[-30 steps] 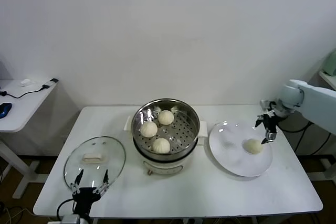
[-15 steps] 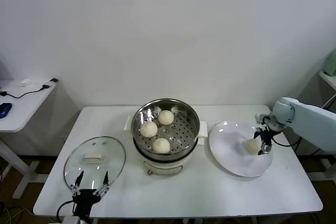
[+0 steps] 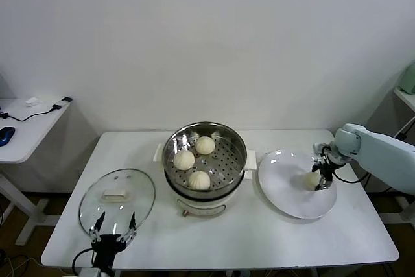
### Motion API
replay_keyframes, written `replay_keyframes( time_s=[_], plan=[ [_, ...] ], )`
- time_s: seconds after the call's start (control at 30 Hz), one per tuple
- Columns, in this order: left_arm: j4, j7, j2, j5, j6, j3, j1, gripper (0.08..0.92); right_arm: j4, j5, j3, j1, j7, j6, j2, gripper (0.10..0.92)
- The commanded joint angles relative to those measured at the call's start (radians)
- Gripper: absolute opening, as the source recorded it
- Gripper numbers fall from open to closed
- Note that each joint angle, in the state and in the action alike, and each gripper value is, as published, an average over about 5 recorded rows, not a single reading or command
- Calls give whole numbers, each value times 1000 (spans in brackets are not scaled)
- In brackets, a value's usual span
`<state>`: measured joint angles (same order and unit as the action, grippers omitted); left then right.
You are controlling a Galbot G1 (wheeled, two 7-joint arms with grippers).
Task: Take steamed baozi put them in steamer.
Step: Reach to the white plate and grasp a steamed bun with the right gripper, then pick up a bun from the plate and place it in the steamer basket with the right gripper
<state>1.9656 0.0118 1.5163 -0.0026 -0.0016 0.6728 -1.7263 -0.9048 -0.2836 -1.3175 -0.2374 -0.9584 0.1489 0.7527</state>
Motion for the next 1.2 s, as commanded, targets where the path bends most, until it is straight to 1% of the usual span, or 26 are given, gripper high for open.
replay_keyframes(
  time_s=[0.03, 0.17, 0.33, 0.53, 0.67, 0.77, 0.87, 1.2],
  plan=[
    [1, -1, 0, -2, -1, 0, 1, 823, -78, -49, -63, -146, -16, -2, -23, 660],
    [0, -1, 2, -3, -1, -4, 4, 823, -160, -142, -133, -323, -41, 9, -21, 649],
    [5, 0, -1, -3, 1, -8, 7, 823, -345, -364, -254, -592, -32, 72, 30, 652],
    [9, 1, -7, -6, 3, -3, 11, 823, -565, -633, -272, -714, 92, 185, 130, 651],
    [13, 1, -9, -9, 2, 2, 14, 823, -626, -726, -246, -694, 169, 245, 205, 653],
    [18, -2, -8, -11, 2, 8, 13, 823, -621, -741, -240, -655, 195, 265, 255, 653],
    [23, -4, -7, -11, 4, 14, 13, 823, -600, -722, -249, -605, 210, 276, 292, 653],
    [22, -2, -2, -11, 6, 18, 13, 823, -465, -577, -276, -415, 245, 298, 358, 653]
  ],
)
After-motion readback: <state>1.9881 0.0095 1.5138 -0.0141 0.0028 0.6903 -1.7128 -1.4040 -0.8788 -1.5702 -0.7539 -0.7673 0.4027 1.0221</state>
